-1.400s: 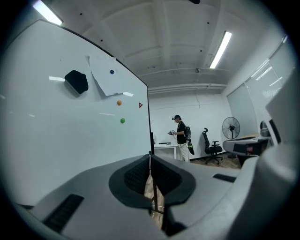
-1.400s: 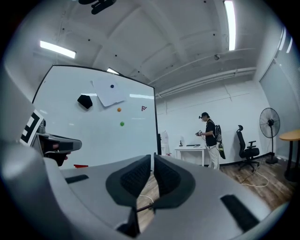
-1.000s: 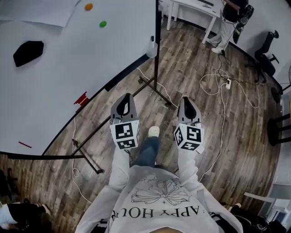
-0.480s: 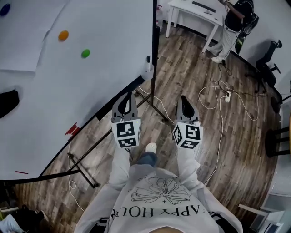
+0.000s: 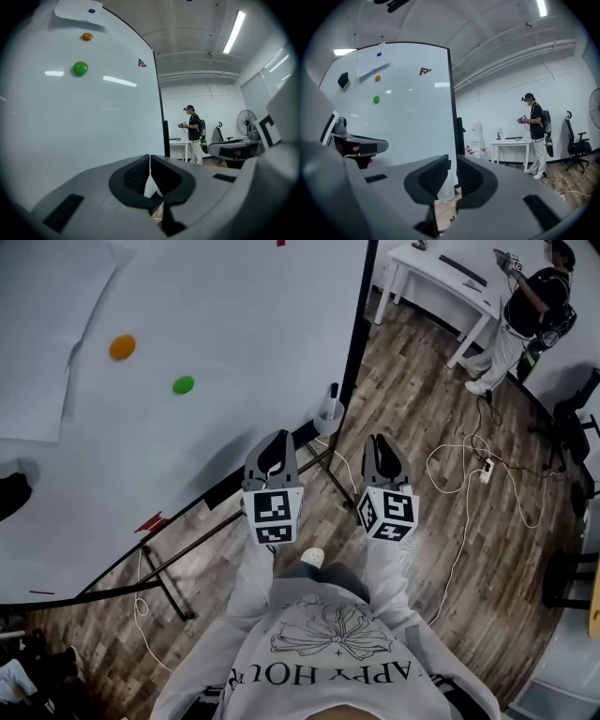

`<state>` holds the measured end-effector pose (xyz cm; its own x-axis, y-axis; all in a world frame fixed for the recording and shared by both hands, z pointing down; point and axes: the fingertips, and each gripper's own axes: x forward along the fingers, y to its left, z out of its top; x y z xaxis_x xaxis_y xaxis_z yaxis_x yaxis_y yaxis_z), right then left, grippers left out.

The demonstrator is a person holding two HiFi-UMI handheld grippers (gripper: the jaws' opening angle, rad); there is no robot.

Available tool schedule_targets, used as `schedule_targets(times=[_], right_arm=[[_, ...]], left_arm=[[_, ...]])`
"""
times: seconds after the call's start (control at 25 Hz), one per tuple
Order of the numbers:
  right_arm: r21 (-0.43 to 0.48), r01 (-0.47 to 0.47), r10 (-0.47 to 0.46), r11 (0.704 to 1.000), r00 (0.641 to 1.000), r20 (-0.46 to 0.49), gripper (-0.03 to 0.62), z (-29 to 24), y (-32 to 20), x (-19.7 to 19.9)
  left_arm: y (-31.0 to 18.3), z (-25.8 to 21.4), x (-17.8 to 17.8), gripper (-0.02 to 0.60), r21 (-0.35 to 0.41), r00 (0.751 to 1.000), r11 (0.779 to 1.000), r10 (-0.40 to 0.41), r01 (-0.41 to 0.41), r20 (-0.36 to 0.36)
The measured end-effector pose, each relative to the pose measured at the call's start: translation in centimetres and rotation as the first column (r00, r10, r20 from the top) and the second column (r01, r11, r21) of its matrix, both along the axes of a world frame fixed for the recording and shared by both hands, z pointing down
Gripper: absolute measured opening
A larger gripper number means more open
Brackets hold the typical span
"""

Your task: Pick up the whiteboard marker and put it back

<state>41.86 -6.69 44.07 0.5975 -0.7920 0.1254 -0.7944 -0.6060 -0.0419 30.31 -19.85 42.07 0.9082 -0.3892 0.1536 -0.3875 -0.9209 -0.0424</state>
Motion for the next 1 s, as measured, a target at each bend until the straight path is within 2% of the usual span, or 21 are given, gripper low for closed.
schedule_targets(times=[0.44, 0.56, 0.76, 1.0], right_arm=[[-0.017, 0.166, -0.164, 0.986, 0.981, 0.102, 0.060, 3.5, -7.1, 4.5], [-0.015, 0.225, -0.220, 0.974, 0.964, 0.152, 0.071, 4.5, -9.1, 6.0], [-0.042, 0.298, -0.286, 0.954, 0.941, 0.180, 0.080, 5.9, -11.7, 8.0], [-0.075, 0.403, -0.379, 0.912, 0.898, 0.223, 0.100, 7.9, -14.3, 8.6]], left_arm=[[-3.2, 1.6, 1.6, 0.009, -0.028, 0.991, 0.991, -0.129, 0.130, 0.025], [-3.7, 2.0, 2.1, 0.009, -0.039, 0.985, 0.984, -0.172, 0.173, 0.033], [-4.1, 2.6, 2.5, 0.009, -0.044, 0.971, 0.971, -0.233, 0.236, 0.051], [-4.4, 3.5, 2.3, 0.008, -0.041, 0.953, 0.954, -0.293, 0.297, 0.075]])
